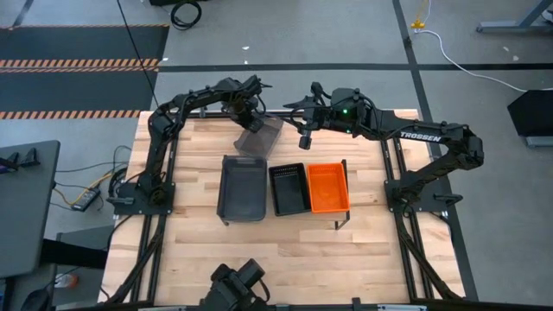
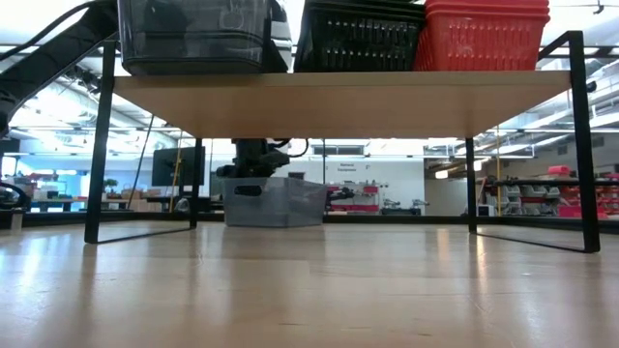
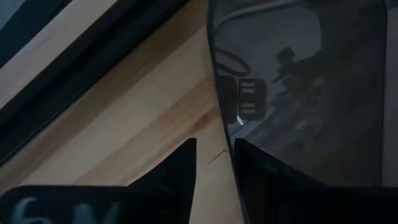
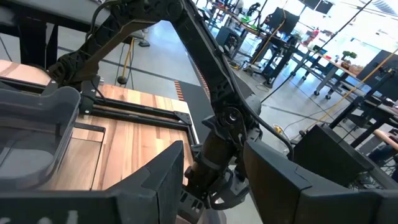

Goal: Stack baskets on shelf by color
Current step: Stack the transparent black bin on top of the transparent black bins on the shelf

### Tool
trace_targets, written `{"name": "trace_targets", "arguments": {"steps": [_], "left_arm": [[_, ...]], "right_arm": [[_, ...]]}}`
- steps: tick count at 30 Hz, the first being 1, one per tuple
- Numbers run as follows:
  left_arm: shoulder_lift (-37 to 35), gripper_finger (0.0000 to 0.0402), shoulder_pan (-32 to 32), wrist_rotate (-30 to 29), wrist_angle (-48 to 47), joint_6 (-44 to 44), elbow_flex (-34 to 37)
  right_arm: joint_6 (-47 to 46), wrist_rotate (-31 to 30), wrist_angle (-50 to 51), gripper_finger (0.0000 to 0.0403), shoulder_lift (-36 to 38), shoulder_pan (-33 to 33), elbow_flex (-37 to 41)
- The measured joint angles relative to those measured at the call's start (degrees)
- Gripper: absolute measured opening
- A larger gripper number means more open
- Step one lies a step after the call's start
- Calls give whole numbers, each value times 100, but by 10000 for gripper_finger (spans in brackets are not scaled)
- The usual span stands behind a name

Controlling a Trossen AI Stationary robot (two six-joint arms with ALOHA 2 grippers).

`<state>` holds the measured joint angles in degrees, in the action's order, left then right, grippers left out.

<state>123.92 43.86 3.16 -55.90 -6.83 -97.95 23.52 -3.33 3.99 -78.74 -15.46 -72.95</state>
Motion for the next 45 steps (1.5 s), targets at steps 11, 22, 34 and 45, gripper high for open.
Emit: {"name": "trace_targets", "arguments": {"steps": [11,22,34,45], "left_arm": [[0,78,-13,-12,-61,279,-1],[0,6,-11,116,-77,337,-2],[-4,5,-36,114,-406,272,-825],[-7,5,-102,-210,-1515,251,-2457]], "right_arm": [[-1,0,2,175,0,0,0],[-4,0,2,174,0,0,0],[-5,0,15,174,0,0,0],[-3,0,124,174,0,2,2]]}}
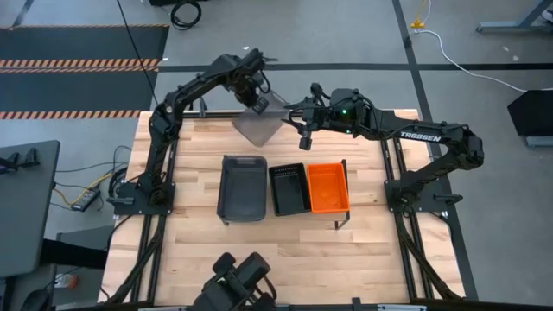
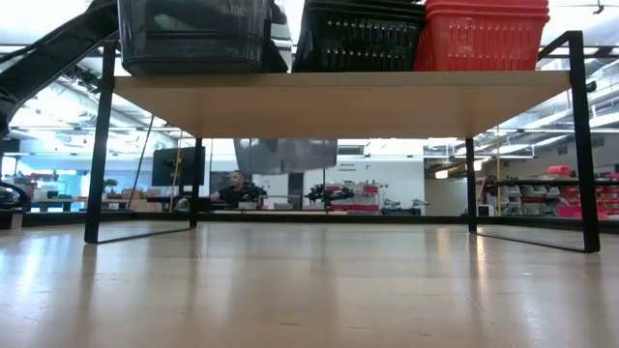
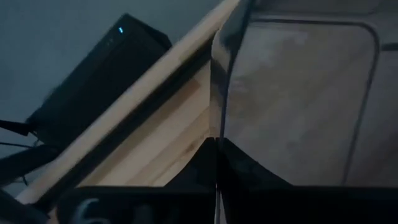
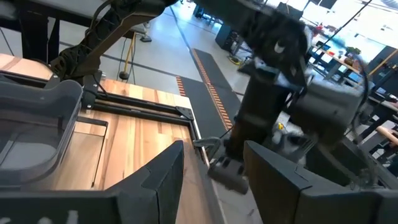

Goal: Stack baskets on shelf by color
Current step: Stack the transparent black bin on top of the transparent black bins on the shelf

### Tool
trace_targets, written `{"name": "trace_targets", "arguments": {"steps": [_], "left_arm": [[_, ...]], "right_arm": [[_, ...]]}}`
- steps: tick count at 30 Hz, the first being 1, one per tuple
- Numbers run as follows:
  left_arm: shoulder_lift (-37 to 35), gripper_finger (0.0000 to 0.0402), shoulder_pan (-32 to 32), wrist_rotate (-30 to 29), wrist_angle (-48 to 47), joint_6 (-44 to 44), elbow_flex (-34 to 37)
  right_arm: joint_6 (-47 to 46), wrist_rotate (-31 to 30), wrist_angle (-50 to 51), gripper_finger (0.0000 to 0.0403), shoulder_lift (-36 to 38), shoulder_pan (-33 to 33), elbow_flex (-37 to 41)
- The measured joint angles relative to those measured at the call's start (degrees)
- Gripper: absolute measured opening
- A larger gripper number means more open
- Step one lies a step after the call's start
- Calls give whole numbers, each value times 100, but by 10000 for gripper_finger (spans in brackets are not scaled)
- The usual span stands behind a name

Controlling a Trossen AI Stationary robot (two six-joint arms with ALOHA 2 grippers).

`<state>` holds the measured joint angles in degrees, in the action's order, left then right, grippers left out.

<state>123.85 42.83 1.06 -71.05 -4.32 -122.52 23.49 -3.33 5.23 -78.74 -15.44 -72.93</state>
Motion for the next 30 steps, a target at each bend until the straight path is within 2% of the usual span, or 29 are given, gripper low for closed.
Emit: {"name": "trace_targets", "arguments": {"steps": [8,24,30], "left_arm": [[0,6,6,-1,-471,-113,-1227],[-1151,5,0,33,-338,-217,-1141],[-1739,6,-187,458,-429,-572,-1140]], "right_arm": [[0,0,3,174,0,0,0],[0,0,178,174,-1,0,0],[0,0,183,174,0,0,0]]}}
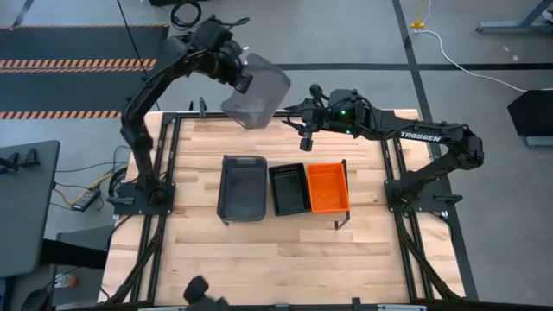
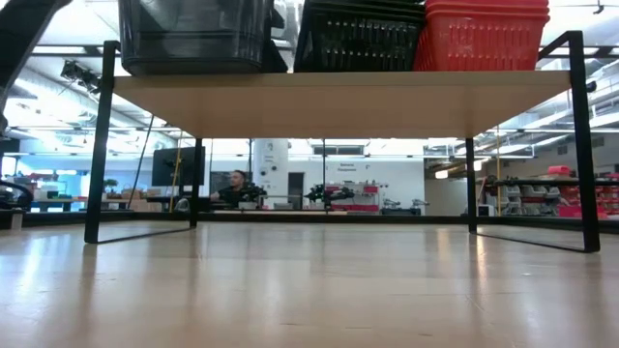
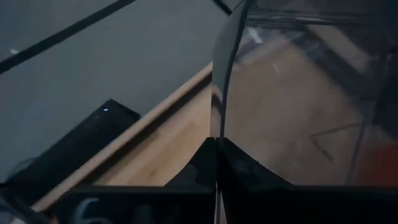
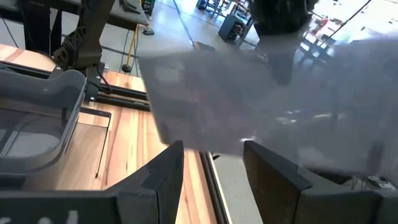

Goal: Stack baskets on shelf by color
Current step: Stack the transparent black bin on top of the transparent black bins on the shelf

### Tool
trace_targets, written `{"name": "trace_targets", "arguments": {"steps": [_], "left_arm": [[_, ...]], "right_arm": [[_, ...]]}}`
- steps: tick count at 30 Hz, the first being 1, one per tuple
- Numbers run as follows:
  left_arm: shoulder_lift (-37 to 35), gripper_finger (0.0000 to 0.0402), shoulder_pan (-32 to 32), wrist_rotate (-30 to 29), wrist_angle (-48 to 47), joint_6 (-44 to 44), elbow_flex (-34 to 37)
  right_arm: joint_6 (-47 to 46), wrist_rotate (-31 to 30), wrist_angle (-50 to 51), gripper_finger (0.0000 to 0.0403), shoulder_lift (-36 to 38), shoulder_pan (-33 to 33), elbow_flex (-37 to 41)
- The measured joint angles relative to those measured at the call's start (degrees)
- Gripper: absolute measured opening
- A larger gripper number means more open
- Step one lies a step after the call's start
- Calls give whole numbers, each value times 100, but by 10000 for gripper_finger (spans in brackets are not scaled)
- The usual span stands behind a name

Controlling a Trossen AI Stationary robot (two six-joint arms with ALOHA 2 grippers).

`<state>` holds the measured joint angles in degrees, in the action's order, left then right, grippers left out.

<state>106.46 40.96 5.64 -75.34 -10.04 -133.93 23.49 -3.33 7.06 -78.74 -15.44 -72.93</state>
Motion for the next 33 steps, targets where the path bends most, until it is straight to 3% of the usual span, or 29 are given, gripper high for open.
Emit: {"name": "trace_targets", "arguments": {"steps": [16,20,33], "left_arm": [[-1101,8,-1325,-21,-1151,-1653,-2],[-1154,8,-1849,-433,-1491,-2252,42],[-1155,8,-3030,-469,-1468,-4497,131]], "right_arm": [[-375,2,90,174,-2,126,0],[-446,0,183,174,-2,232,0],[-647,2,916,174,-2,558,0]]}}
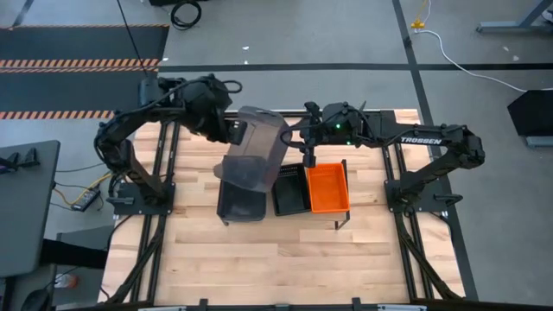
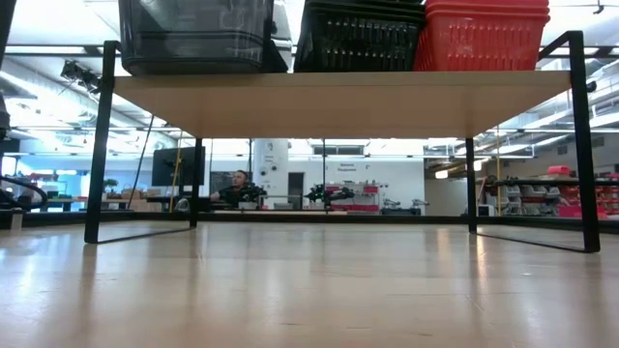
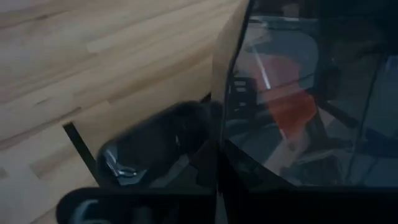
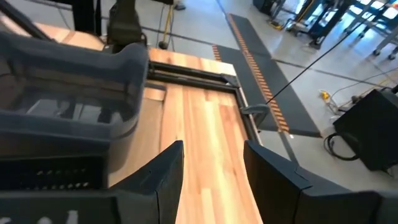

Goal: Stack baskets on shelf by color
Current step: Stack the transparent black bin on top of the transparent black bins on the shelf

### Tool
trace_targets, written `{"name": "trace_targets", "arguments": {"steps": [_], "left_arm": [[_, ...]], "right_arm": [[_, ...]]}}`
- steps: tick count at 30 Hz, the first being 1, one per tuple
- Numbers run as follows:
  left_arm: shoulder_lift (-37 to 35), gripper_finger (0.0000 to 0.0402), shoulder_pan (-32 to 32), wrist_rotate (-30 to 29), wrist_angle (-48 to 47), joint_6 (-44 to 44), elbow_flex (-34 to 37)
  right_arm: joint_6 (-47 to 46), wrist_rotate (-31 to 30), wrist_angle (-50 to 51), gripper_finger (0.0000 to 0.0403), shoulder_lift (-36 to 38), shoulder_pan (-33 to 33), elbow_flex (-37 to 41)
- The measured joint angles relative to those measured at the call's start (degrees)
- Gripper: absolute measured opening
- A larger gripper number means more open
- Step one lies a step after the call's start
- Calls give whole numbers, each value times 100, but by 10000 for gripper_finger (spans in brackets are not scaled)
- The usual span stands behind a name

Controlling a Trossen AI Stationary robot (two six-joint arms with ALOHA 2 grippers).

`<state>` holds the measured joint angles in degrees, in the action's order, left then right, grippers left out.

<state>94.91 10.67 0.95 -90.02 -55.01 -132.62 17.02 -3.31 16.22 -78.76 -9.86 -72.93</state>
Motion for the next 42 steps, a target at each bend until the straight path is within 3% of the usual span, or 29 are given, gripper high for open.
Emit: {"name": "trace_targets", "arguments": {"steps": [6,16,26,34,42], "left_arm": [[12,8,-452,-398,0,-186,0],[173,8,-1411,-783,-4,-1513,2],[270,8,-1745,-883,-2,-2392,0],[359,8,-1666,-960,4,-2223,-2],[417,8,-1513,-1106,4,-1792,0]], "right_arm": [[38,0,137,174,0,168,0],[373,-1,141,174,0,231,0],[511,-2,233,174,24,278,0],[1402,-2,209,174,788,800,2],[1413,15,95,174,1733,1723,-2]]}}
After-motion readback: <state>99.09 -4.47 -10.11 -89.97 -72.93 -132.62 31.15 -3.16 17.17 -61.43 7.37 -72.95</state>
